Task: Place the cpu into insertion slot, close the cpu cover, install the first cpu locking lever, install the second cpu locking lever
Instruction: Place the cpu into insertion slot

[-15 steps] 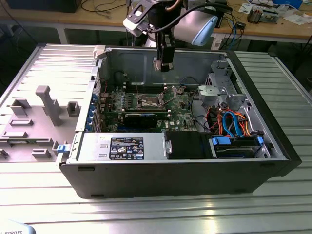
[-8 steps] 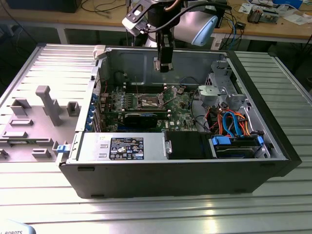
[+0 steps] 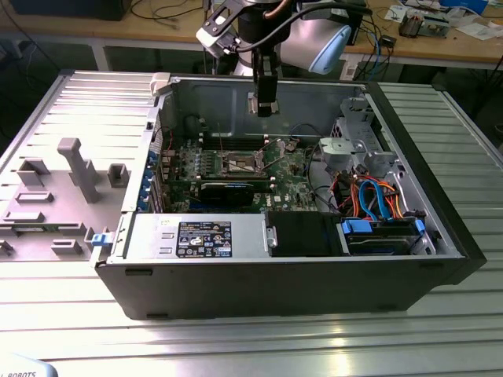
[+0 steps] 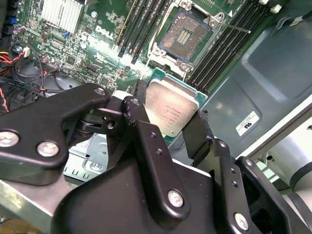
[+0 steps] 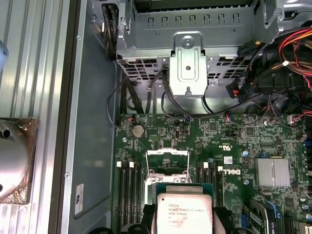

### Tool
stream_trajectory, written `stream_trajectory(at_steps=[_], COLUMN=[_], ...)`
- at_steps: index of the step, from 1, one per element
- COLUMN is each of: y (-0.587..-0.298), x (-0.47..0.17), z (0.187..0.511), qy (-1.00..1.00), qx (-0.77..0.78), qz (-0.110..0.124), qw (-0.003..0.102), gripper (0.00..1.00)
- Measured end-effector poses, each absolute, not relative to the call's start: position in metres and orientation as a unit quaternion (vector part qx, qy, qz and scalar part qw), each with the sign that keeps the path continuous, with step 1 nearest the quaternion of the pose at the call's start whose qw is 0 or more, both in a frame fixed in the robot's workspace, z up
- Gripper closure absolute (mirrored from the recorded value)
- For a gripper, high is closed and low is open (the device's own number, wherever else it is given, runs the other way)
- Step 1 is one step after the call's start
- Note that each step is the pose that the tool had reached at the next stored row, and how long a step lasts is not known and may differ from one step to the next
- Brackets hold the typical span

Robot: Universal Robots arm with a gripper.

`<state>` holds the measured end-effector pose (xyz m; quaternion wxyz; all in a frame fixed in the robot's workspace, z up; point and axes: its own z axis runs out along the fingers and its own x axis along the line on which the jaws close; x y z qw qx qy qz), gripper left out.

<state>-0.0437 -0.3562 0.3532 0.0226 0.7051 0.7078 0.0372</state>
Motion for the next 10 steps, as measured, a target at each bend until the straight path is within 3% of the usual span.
stream_trajectory(at_steps=[10], y=[-0.3562], x=[-0.0437], z=[0.3496], qy=[0.708], qx=[0.705], qz=[0.037], qw=[0.023], gripper=[0.46])
